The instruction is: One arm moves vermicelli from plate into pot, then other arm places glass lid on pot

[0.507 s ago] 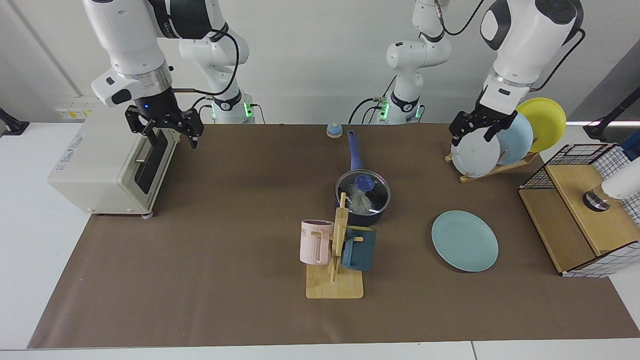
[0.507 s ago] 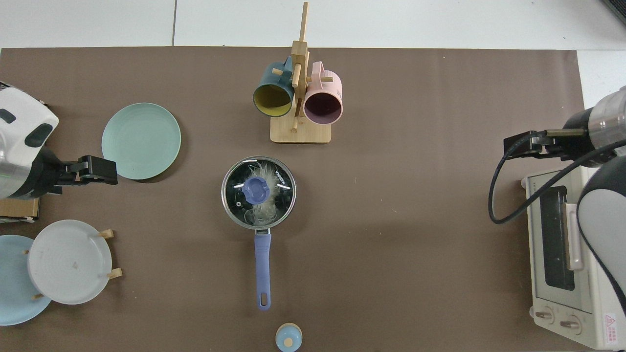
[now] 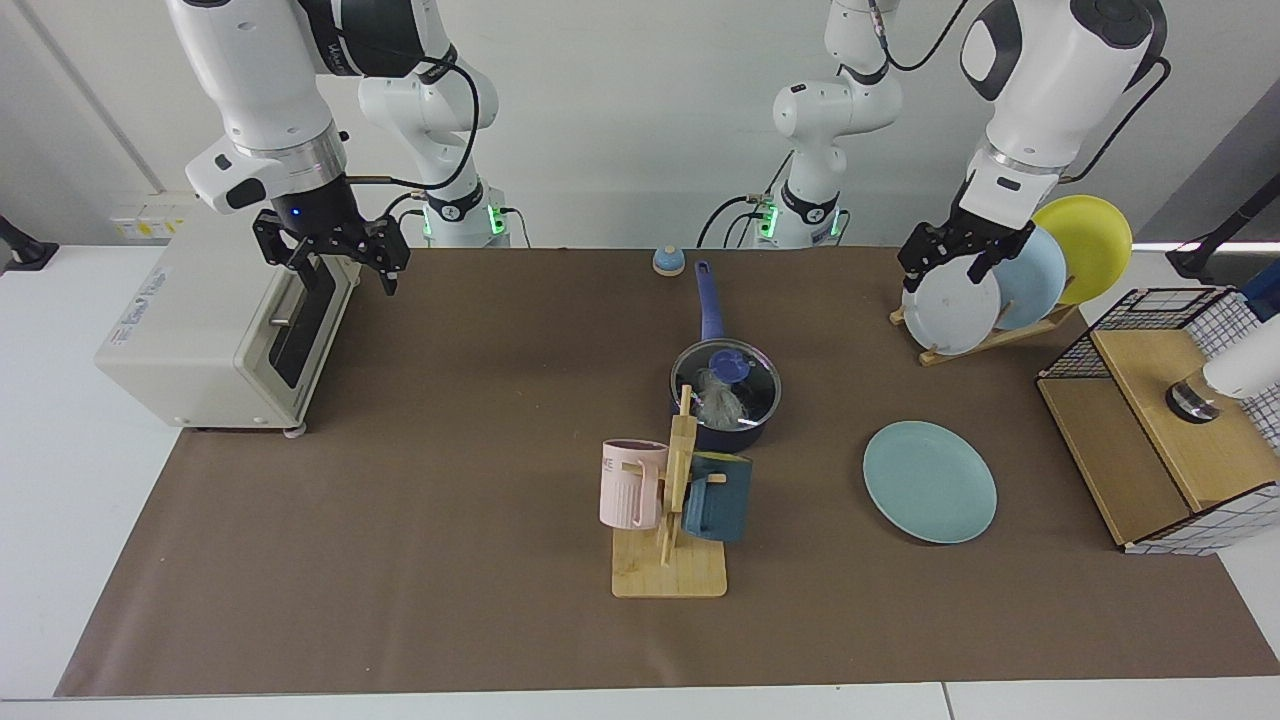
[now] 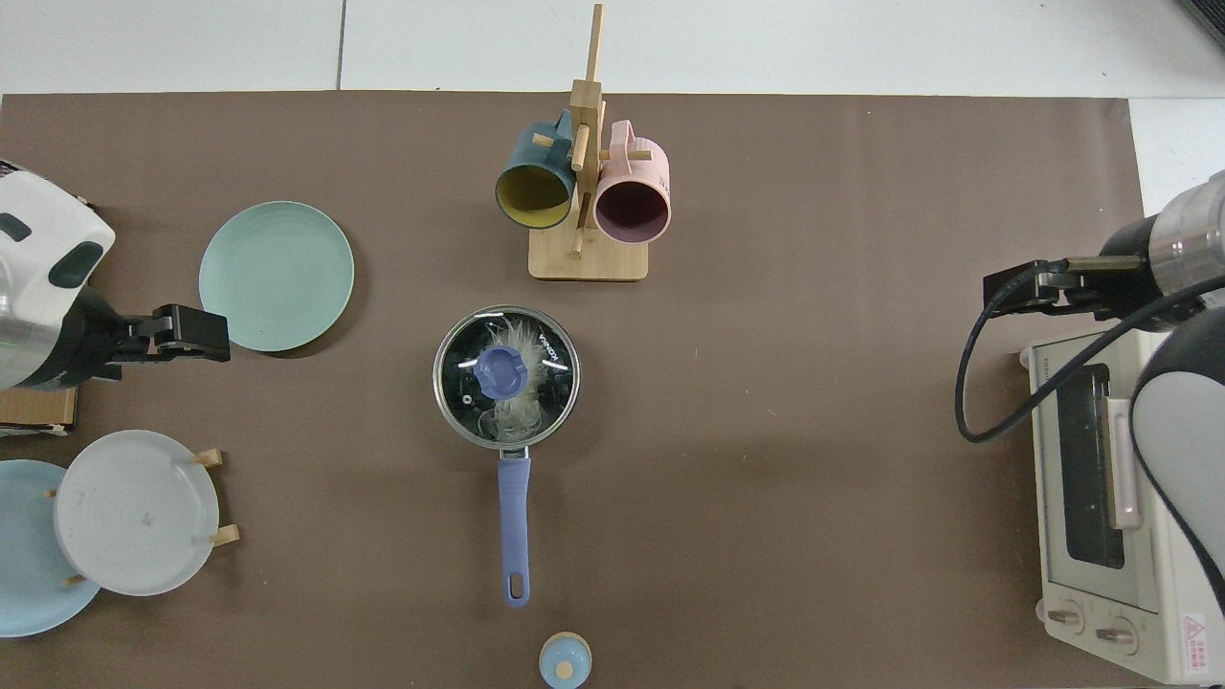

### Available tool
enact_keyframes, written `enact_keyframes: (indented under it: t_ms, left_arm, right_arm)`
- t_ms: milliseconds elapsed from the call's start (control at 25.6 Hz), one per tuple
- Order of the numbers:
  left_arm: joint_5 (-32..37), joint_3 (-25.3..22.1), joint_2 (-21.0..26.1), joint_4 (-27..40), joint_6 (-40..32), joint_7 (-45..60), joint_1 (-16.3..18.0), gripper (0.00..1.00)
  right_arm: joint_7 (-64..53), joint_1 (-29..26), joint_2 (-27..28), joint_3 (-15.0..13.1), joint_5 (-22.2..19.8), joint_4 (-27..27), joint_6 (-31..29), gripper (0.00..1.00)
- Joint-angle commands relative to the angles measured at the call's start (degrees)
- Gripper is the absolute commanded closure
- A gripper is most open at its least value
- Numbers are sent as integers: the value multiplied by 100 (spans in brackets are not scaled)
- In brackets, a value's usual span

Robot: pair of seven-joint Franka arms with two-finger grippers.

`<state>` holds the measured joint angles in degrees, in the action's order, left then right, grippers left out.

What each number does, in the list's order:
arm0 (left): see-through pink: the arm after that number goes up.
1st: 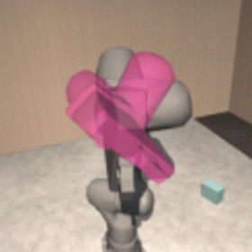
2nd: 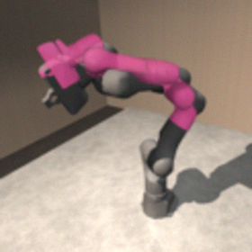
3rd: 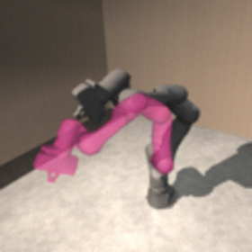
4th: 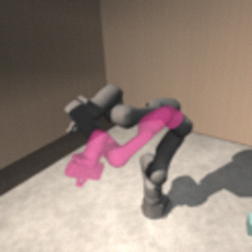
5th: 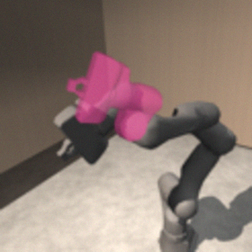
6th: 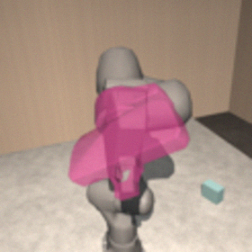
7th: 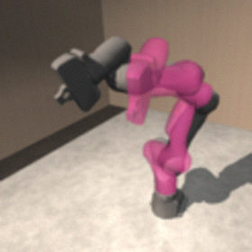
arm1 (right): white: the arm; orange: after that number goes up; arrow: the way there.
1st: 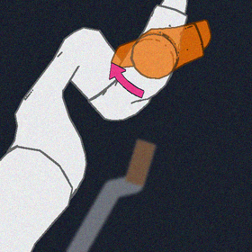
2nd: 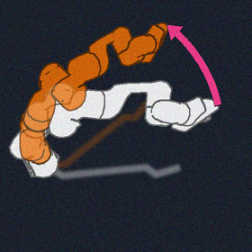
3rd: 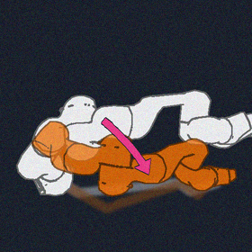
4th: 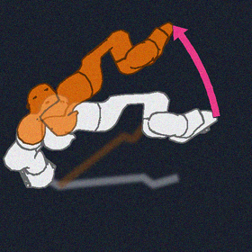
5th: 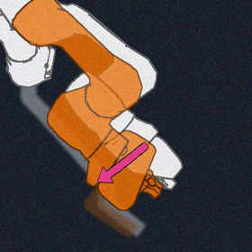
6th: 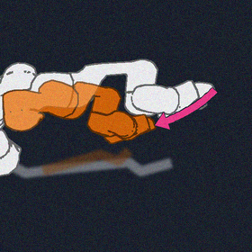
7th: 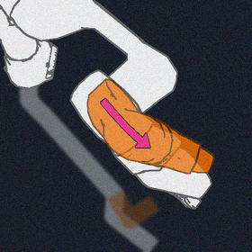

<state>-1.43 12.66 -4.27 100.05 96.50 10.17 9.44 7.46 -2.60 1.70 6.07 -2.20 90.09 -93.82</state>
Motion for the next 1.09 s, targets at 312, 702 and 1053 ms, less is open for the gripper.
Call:
enact_keyframes:
  t_ms: [312, 702, 1053]
  left_arm:
    - [-33, -27, -65, 6, -35, -33, 5, 0]
    - [-33, -27, -65, 6, -35, -33, 5, 0]
    - [-33, -27, -65, 6, -35, -33, 5, 0]
  right_arm:
    - [-87, -48, -179, 0, 282, 176, 93, 1]
    - [422, 497, -162, 70, 273, 88, 5, 1]
    - [1661, 1639, -30, 61, 229, 70, -83, 1]
